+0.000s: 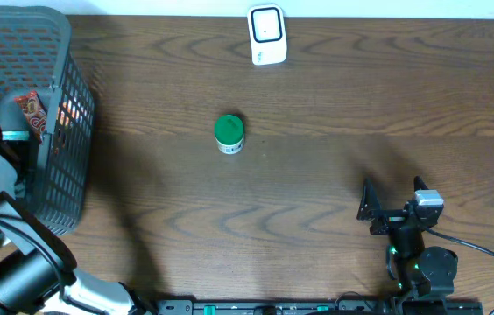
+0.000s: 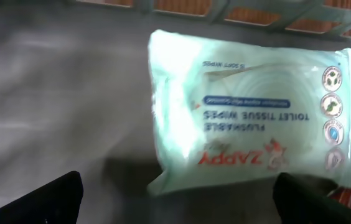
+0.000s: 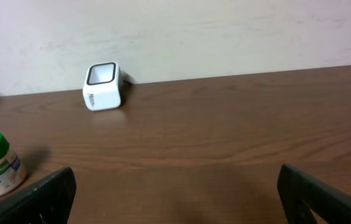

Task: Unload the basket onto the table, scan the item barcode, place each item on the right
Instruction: 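Reach the left gripper into the basket toward the green wipes pack, then grasp the wipes pack edge with the left gripper and lift, then carry the wipes pack under the white scanner with the left gripper, then drop the wipes pack on the table right of the jar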

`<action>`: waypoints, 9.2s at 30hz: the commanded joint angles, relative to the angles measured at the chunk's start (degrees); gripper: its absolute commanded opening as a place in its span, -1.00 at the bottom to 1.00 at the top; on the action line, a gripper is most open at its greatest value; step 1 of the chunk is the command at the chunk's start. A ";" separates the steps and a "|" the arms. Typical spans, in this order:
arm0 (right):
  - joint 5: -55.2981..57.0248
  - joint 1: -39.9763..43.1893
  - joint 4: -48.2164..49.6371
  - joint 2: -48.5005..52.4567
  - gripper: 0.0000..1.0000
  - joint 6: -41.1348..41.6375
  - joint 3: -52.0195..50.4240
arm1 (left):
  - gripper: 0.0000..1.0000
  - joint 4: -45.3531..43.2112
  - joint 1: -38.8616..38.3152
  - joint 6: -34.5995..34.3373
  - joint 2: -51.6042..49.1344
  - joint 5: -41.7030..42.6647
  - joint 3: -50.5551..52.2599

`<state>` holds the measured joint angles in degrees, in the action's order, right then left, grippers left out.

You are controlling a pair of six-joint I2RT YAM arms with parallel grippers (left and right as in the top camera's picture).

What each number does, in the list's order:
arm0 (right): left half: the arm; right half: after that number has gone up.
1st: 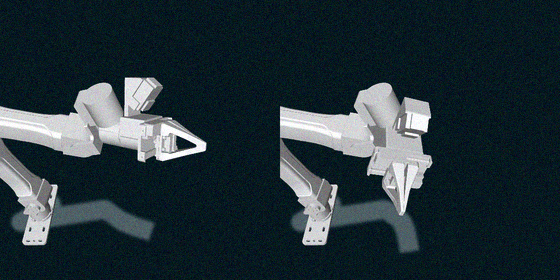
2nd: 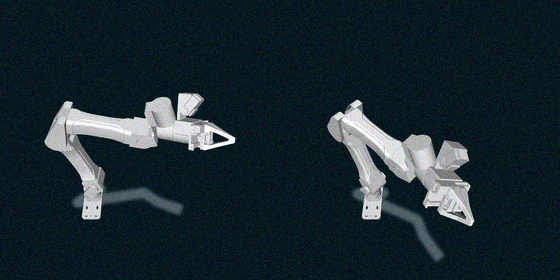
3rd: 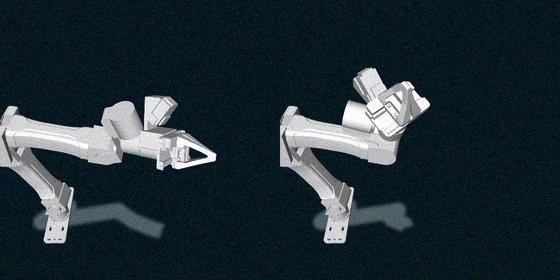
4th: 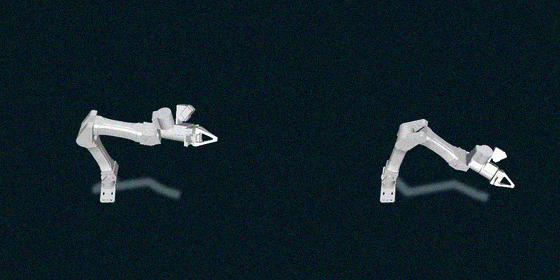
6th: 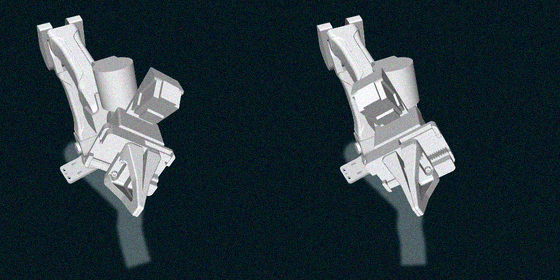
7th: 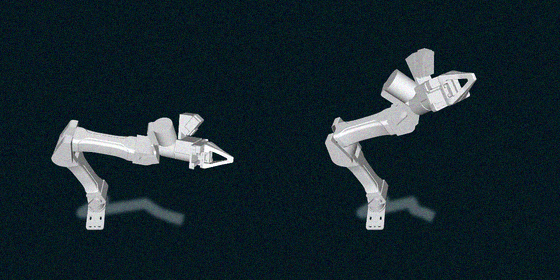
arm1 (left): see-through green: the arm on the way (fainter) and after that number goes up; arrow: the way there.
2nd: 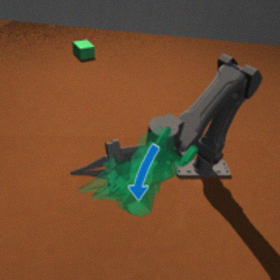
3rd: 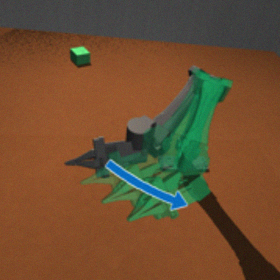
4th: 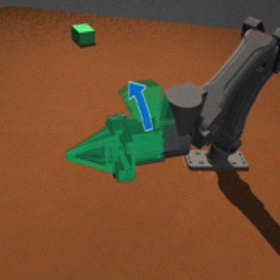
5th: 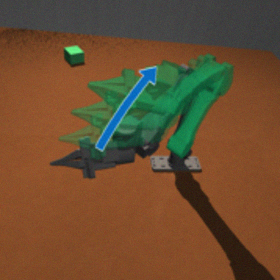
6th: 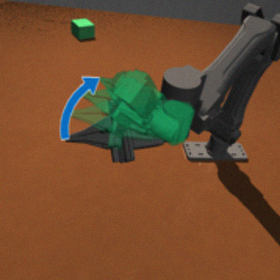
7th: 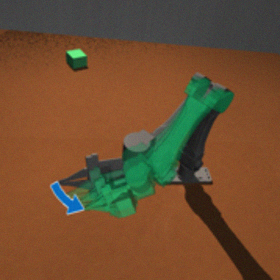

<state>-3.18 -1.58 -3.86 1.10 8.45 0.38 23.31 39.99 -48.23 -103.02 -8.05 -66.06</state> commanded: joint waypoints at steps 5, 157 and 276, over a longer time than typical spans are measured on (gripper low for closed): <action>0.09 -0.61 -0.22 -0.07 0.99 -0.61 -0.04 | 0.96 -4.11 0.13 -0.31 -5.20 -0.98 -0.15; 0.09 -0.61 -0.22 -0.07 0.98 -0.61 -0.04 | 0.96 35.19 -7.39 51.23 -7.63 4.39 -15.26; 0.07 -0.61 -0.22 -0.07 0.99 -0.61 -0.04 | -0.85 41.72 -81.15 36.52 -36.17 26.45 -52.06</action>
<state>-3.18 -1.58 -3.86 1.10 8.43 0.38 65.65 -41.34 -10.98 -139.70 15.66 -119.74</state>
